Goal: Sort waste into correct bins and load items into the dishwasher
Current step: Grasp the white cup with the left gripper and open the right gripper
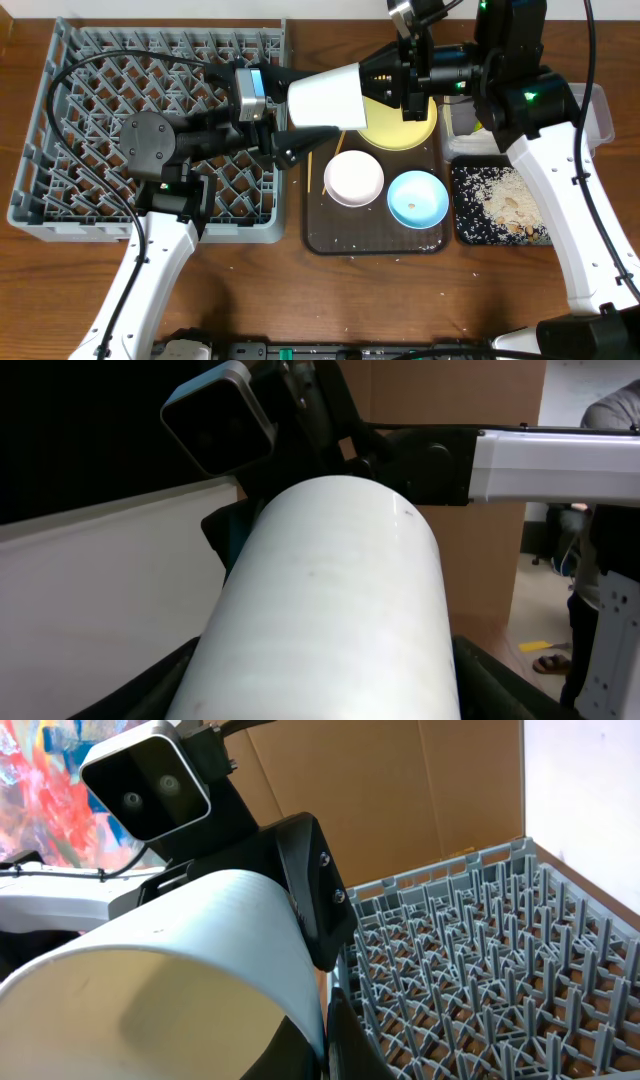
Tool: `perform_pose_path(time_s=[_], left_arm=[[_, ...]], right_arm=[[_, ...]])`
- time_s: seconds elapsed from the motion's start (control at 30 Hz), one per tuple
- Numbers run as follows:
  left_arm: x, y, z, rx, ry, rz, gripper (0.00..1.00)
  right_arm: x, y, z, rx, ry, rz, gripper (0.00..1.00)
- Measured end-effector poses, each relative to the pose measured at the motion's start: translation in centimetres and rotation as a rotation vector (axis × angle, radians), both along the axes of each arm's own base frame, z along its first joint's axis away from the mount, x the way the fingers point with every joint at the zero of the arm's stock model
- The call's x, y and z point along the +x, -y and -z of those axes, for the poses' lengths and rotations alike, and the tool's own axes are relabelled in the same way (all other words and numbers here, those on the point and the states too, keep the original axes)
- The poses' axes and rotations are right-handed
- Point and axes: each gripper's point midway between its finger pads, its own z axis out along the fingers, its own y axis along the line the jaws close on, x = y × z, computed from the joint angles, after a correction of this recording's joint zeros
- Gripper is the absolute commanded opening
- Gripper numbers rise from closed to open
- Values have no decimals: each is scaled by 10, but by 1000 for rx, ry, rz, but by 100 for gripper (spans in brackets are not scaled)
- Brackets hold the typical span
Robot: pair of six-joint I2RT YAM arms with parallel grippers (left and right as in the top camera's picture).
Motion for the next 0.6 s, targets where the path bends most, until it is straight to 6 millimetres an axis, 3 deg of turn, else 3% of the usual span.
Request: perform_pose_path(time_s=[0.17, 0.27, 0.53, 0.6], left_arm=[[0, 0, 0, 0, 0, 0, 58], [1, 0, 0, -2, -1, -4, 55], [4, -1, -2, -11, -4, -24, 49], [5, -1, -2, -12, -4, -25, 47]], right_arm=[[0, 0, 0, 0, 0, 0, 2], [0, 0, 0, -1, -6, 0, 21], [0, 1, 0, 1, -26, -2, 33], [2, 4, 0, 1, -42, 6, 43]])
